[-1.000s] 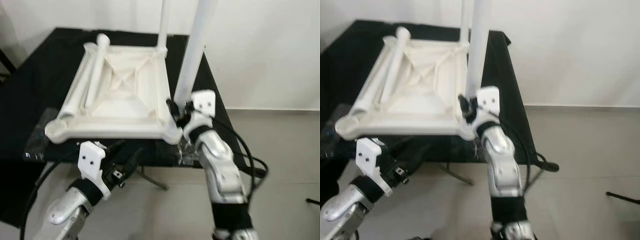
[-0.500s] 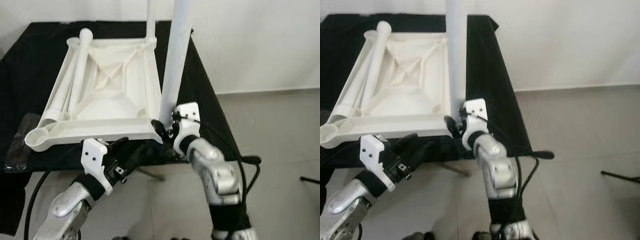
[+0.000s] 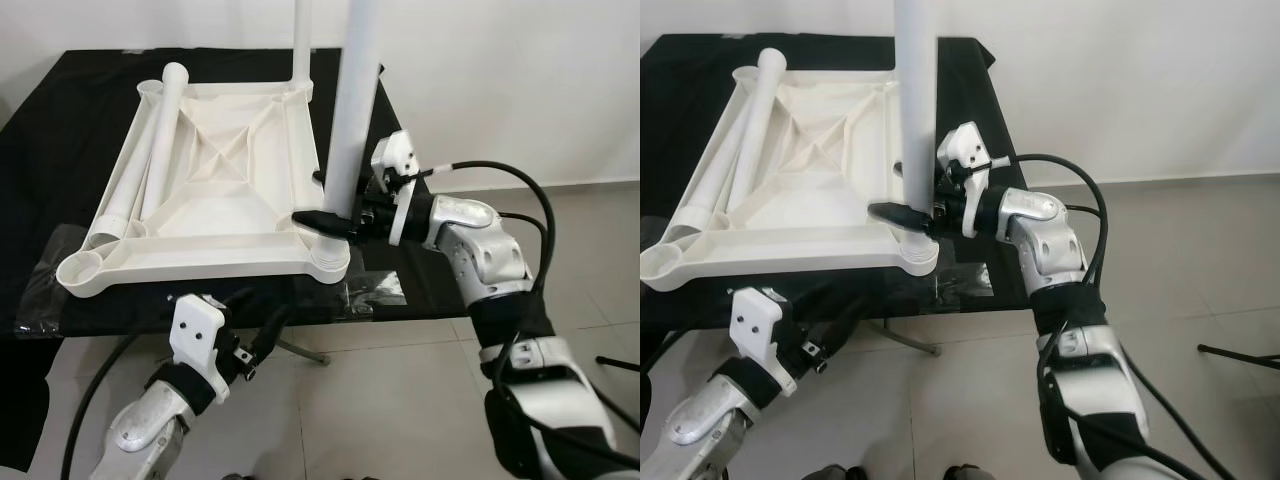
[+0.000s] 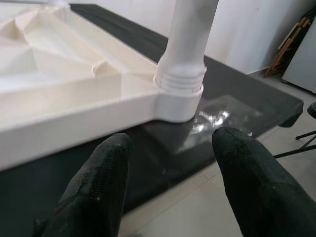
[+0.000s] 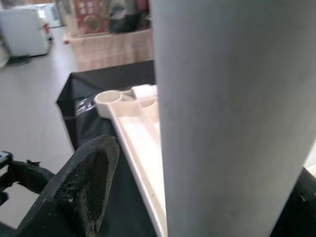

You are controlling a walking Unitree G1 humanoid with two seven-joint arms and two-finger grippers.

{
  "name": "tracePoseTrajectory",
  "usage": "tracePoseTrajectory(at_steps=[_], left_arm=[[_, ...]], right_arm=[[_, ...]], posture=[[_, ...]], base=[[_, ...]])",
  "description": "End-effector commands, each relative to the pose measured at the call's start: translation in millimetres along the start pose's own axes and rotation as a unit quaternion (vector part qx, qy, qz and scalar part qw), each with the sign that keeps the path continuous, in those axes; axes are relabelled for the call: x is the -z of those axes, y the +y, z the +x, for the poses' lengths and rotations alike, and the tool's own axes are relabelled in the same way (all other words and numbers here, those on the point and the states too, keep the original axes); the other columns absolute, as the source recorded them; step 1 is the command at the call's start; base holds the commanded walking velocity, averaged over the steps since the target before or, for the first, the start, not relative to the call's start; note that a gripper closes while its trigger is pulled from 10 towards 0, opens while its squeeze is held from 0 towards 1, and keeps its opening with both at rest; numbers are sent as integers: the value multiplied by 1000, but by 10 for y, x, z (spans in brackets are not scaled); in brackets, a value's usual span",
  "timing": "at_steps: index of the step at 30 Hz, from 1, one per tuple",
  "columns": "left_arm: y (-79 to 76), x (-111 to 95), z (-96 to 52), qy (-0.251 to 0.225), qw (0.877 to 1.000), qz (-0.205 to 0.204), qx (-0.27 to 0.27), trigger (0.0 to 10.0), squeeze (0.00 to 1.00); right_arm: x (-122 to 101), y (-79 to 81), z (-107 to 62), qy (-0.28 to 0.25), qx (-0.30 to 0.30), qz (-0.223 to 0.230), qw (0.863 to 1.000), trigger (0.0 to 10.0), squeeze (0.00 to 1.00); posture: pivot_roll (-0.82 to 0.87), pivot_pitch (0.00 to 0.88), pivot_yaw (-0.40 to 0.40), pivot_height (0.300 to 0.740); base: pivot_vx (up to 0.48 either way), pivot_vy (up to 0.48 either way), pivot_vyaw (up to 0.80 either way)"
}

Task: Building children table

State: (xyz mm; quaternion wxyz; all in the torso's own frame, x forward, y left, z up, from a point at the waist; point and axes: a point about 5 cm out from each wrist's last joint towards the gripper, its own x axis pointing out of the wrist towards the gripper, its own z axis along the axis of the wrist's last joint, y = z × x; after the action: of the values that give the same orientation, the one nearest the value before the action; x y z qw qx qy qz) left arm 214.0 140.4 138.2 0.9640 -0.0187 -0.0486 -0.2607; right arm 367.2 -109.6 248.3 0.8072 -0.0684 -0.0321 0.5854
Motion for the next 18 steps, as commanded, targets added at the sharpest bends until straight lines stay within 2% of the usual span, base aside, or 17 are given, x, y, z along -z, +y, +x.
tracePoseTrajectory(at_steps=[1, 2, 4, 5, 11, 18], left_arm=[[-16, 103, -46, 13, 1000, -3, 0, 10000, 0], [-5, 151, -71, 20, 1000, -7, -1, 10000, 0], [-2, 161, -76, 21, 1000, -7, -1, 10000, 0], [-6, 200, -98, 25, 1000, -10, -3, 10000, 0], [-45, 324, -154, 33, 999, -25, -9, 10000, 0], [-107, 390, -142, 33, 999, -33, 2, 10000, 0]], right_arm=[[12, -1, 14, 0, -28, -3, 1000, 10000, 0], [40, -10, 4, 10, -53, 1, 999, 1922, 0], [46, -15, 1, 12, -61, 2, 998, 1922, 0], [79, -16, -5, 17, -67, 2, 998, 0, 0], [176, -27, -57, 23, -86, 10, 996, 0, 0], [250, -56, -148, 17, -69, 18, 997, 0, 0]], posture=[[133, 62, -85, 740], [133, 57, -86, 740], [133, 57, -86, 740], [134, 42, -92, 740], [125, 28, -86, 740], [100, 21, -78, 740]], base=[[0, 0, 0], [0, 0, 0], [0, 0, 0], [0, 0, 0], [0, 0, 0], [0, 0, 0]])
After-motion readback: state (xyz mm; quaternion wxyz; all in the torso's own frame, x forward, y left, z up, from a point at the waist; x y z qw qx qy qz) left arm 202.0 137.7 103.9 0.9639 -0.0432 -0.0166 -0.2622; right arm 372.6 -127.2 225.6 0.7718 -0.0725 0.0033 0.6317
